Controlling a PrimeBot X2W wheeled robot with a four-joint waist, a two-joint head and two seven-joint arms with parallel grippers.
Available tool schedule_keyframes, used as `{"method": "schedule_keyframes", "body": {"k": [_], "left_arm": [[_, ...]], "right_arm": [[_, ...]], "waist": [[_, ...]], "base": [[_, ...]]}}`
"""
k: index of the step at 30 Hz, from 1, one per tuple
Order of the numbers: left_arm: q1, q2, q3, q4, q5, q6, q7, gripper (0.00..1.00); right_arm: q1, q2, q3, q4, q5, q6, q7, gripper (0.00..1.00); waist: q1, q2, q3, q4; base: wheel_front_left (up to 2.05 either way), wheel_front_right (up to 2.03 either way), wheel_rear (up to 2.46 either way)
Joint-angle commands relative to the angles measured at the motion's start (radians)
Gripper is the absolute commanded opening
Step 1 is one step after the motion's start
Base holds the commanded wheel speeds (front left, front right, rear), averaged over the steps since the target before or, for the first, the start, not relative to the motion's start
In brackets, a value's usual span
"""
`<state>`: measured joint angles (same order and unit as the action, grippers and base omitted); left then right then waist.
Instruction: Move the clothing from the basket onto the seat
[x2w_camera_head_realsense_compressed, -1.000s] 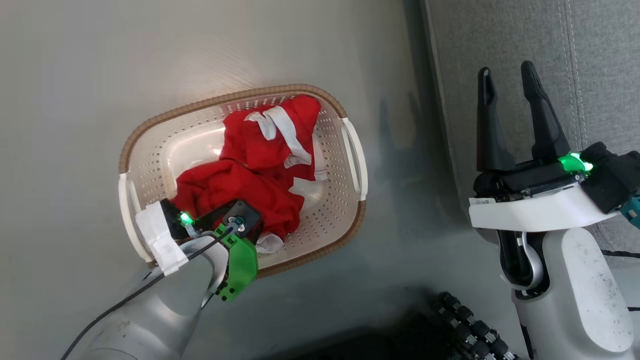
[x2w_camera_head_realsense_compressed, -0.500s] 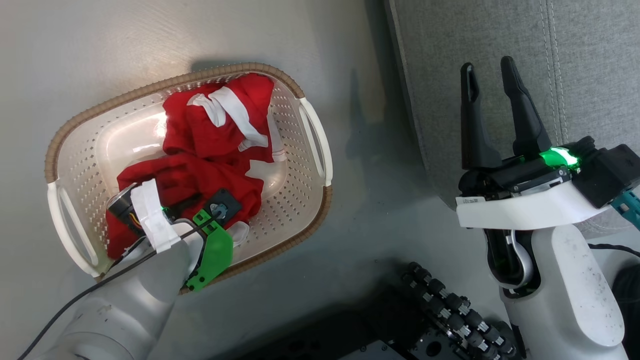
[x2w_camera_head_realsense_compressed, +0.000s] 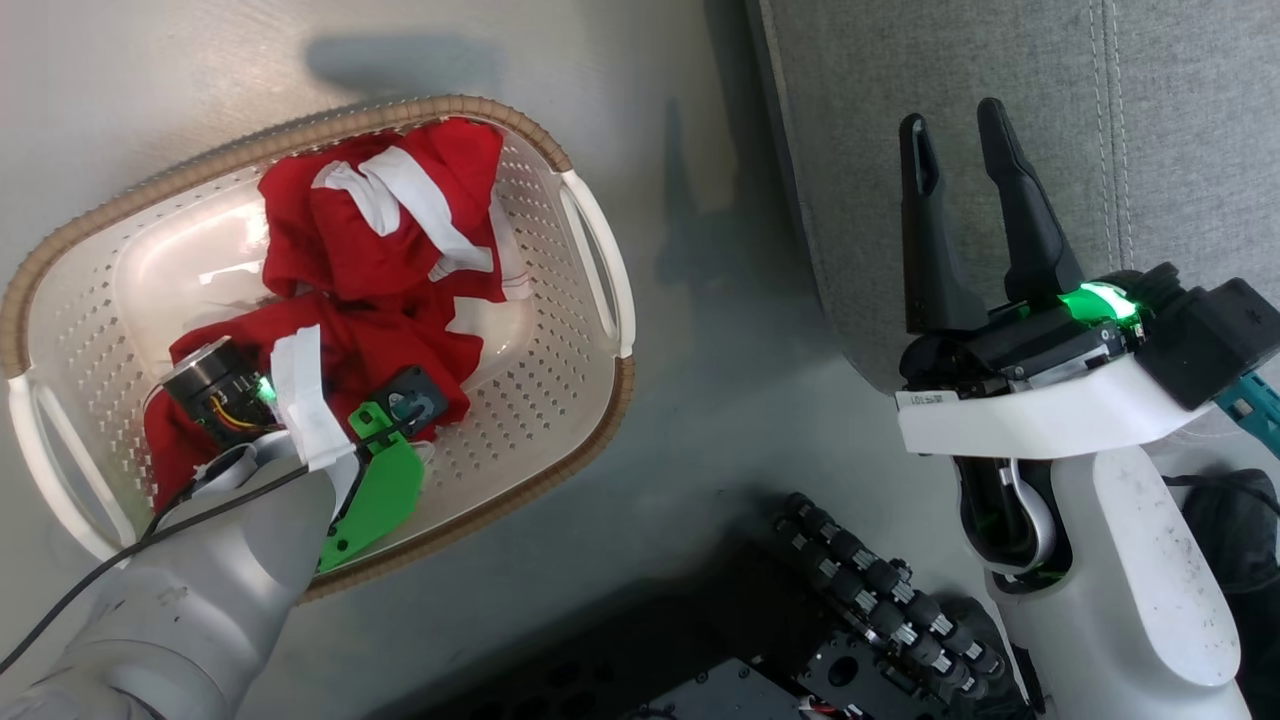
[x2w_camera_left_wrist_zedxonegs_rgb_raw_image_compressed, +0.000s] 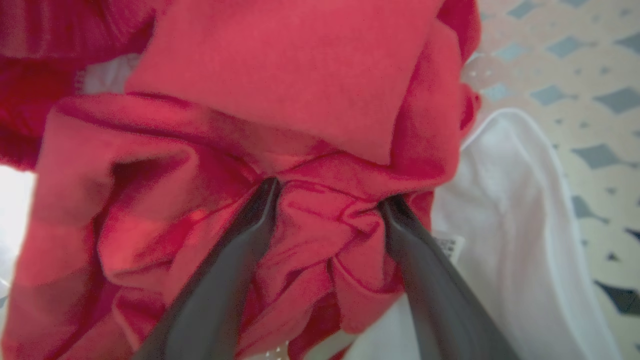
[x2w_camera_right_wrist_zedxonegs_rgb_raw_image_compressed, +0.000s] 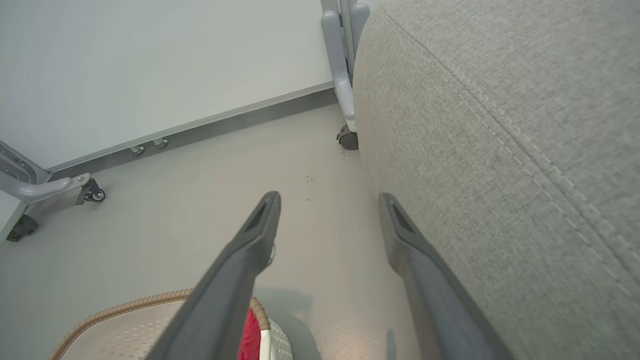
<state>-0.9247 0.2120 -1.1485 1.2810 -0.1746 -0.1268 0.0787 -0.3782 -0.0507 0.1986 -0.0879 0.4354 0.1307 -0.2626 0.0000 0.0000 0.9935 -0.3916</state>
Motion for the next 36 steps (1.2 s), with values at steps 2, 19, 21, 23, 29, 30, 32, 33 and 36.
{"method": "schedule_keyframes", "body": {"k": [2,19,21,23,29,30,32,33,36], "left_arm": [[-0.015,0.025,-0.01,0.006,-0.004,-0.002,0.029,0.0],[0.005,-0.033,-0.066,-0.046,-0.051,-0.005,-0.046,0.0],[0.019,-0.04,-0.062,-0.059,-0.068,-0.005,-0.074,0.0],[0.032,-0.048,-0.054,-0.07,-0.089,-0.005,-0.105,0.0],[0.096,-0.087,-0.004,-0.106,-0.173,-0.005,-0.2,0.0],[0.106,-0.094,0.001,-0.111,-0.18,-0.005,-0.212,0.0],[0.129,-0.107,0.013,-0.123,-0.201,-0.005,-0.237,0.0],[0.14,-0.114,0.024,-0.13,-0.217,-0.005,-0.252,0.0],[0.175,-0.13,0.06,-0.153,-0.263,0.003,-0.29,0.0]], "right_arm": [[-0.015,0.0,-0.001,-0.005,0.003,0.0,-0.003,1.0],[0.012,0.0,-0.041,0.003,-0.059,0.0,-0.003,1.0],[0.021,0.0,-0.045,0.004,-0.076,0.0,-0.003,1.0],[0.034,0.0,-0.048,0.008,-0.091,0.0,-0.003,1.0],[0.082,-0.001,-0.07,0.028,-0.137,0.0,-0.003,1.0],[0.088,-0.001,-0.072,0.031,-0.143,0.0,-0.003,1.0],[0.103,-0.001,-0.078,0.04,-0.164,0.0,-0.003,1.0],[0.114,-0.002,-0.081,0.042,-0.171,0.0,-0.003,1.0],[0.143,-0.001,-0.09,0.055,-0.188,0.0,-0.003,1.0]], "waist": [[0.0,0.0,0.006,-0.008],[0.0,0.0,-0.116,0.062],[0.0,0.0,-0.151,0.079],[0.0,0.0,-0.188,0.095],[0.0,0.0,-0.311,0.152],[0.0,0.0,-0.332,0.161],[0.0,0.0,-0.374,0.179],[0.0,0.0,-0.394,0.189],[0.0,0.0,-0.456,0.215]], "base": [[0.0,0.0,0.0],[0.0,0.0,0.0],[0.0,0.0,0.0],[0.0,0.0,0.0],[0.0,0.0,0.0],[0.0,0.0,0.0],[0.0,0.0,0.0],[0.0,0.0,0.0],[0.0,0.0,0.0]]}}
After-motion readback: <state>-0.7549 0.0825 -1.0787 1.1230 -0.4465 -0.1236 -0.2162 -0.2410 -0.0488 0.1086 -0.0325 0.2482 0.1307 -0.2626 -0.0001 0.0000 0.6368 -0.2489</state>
